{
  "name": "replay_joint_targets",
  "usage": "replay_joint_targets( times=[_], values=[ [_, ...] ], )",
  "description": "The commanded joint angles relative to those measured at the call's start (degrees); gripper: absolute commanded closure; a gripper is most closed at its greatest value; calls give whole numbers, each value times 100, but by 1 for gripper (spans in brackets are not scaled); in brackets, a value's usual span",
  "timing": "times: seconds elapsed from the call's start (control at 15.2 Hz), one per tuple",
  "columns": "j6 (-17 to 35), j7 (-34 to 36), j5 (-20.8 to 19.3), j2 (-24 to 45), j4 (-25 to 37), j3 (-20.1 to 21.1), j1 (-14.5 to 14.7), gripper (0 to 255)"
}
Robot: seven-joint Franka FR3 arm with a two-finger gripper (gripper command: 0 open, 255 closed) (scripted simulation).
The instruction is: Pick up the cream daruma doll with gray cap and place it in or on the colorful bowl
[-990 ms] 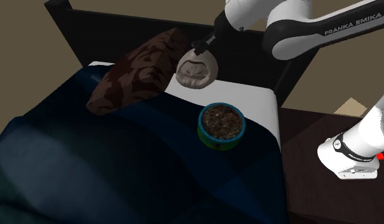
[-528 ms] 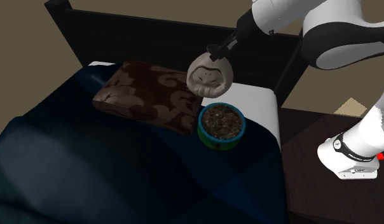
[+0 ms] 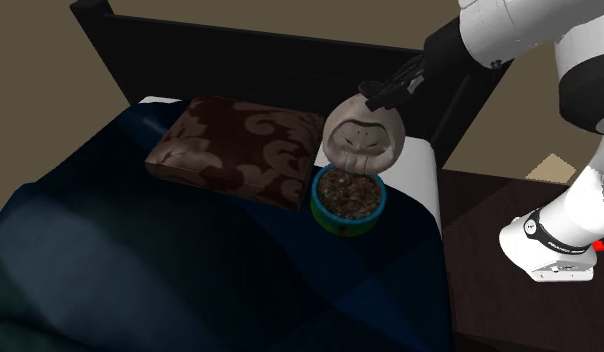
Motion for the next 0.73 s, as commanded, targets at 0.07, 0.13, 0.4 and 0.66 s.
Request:
replay_joint_targets(
  times=[0.07, 0.13, 0.4, 0.66],
  values=[
    [151, 99, -17, -25, -163, 75, -7, 255],
    [232, 122, -29, -9, -227, 92, -19, 255],
    [559, 225, -86, 68, -474, 169, -77, 255],
    [896, 342, -158, 171, -704, 265, -158, 255]
  ],
)
